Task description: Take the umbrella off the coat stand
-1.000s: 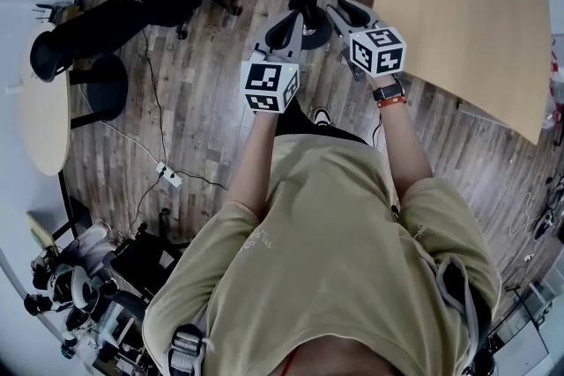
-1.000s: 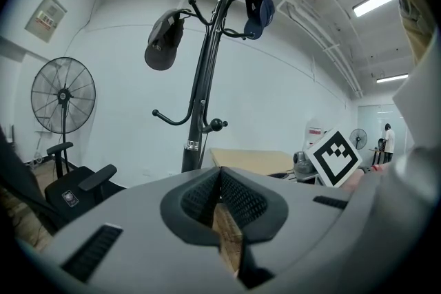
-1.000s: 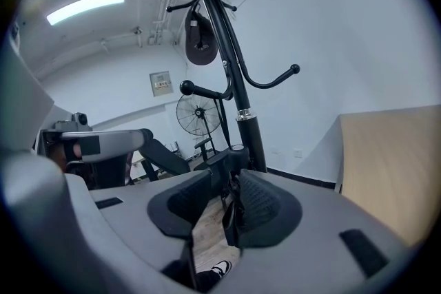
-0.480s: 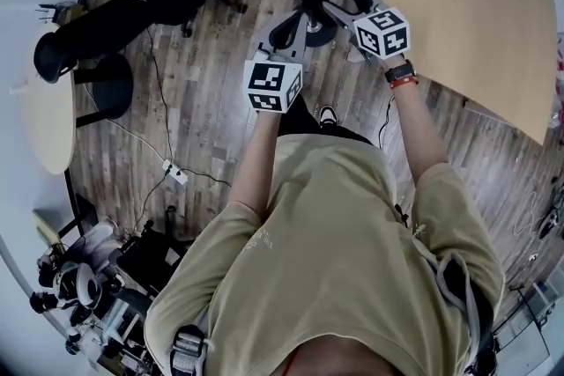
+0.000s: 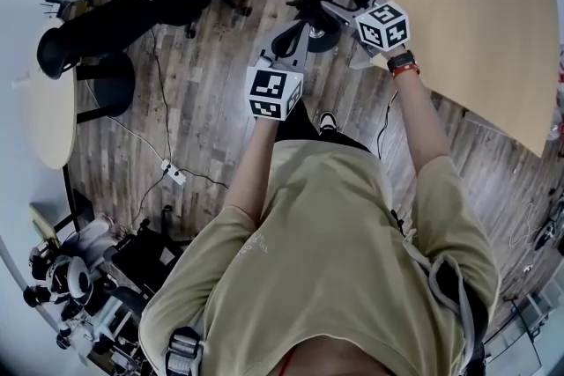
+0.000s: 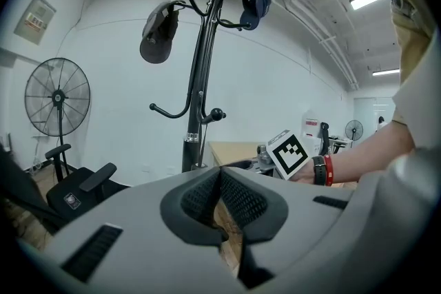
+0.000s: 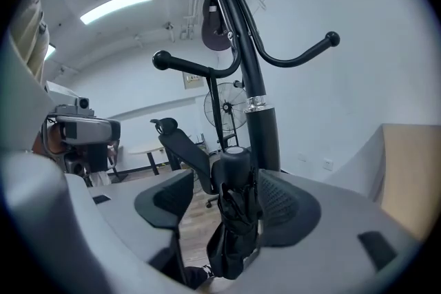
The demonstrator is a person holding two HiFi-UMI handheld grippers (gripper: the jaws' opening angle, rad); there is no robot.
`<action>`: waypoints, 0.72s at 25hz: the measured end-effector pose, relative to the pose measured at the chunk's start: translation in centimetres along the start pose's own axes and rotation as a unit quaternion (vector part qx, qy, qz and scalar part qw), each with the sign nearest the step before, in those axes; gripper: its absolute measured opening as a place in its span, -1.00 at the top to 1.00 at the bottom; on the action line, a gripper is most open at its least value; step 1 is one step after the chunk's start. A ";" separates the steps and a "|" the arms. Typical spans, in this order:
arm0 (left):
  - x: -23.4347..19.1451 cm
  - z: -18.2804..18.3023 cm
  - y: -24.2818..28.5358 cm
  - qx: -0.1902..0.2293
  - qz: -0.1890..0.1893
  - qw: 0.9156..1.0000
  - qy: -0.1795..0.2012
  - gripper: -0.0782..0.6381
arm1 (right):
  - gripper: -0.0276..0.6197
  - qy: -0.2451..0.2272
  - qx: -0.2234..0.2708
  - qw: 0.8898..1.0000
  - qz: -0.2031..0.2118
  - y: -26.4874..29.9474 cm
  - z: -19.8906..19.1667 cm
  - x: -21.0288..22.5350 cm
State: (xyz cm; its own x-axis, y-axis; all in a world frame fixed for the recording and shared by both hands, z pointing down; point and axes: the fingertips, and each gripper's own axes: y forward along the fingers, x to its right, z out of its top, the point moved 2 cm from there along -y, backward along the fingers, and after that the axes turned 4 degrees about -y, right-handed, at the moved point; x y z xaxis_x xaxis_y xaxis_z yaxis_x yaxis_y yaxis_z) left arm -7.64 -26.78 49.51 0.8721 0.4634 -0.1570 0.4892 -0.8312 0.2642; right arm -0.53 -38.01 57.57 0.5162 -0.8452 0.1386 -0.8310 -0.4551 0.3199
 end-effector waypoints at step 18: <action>-1.6 0.8 0.3 0.015 -0.027 1.000 -0.006 0.71 | -0.01 -0.005 0.028 0.996 0.087 3.3 1.3 1.2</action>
State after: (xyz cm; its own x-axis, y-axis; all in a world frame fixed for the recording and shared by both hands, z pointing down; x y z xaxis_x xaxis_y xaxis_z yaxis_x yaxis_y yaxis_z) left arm -8.88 -27.96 49.07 0.8446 0.5036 -0.1819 0.5344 -0.8140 0.2274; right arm -2.93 -40.87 57.55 0.3619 -0.9152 0.1772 -0.9178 -0.3165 0.2396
